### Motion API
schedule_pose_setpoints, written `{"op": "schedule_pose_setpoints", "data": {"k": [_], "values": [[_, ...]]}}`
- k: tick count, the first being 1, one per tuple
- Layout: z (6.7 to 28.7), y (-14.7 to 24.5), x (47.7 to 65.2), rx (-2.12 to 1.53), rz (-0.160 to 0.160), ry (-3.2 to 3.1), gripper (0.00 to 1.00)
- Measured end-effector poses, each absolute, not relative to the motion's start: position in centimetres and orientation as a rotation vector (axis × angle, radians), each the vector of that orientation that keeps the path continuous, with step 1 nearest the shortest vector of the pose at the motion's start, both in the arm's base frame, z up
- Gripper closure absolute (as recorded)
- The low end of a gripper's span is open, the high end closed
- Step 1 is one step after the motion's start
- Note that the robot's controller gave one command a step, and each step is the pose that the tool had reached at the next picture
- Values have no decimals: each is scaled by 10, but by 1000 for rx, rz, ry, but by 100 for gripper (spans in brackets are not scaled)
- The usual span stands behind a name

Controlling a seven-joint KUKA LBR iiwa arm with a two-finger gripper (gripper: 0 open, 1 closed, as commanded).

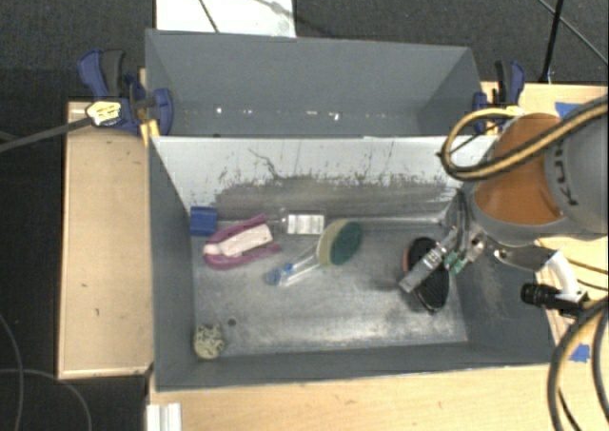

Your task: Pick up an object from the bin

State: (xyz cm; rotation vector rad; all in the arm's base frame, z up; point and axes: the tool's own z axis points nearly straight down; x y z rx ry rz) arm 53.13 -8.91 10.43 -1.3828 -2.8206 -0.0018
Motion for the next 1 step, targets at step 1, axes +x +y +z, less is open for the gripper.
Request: {"op": "schedule_pose_setpoints", "data": {"k": [1], "values": [[109, -91, 532, -1385, -3, -2822, 100]]}}
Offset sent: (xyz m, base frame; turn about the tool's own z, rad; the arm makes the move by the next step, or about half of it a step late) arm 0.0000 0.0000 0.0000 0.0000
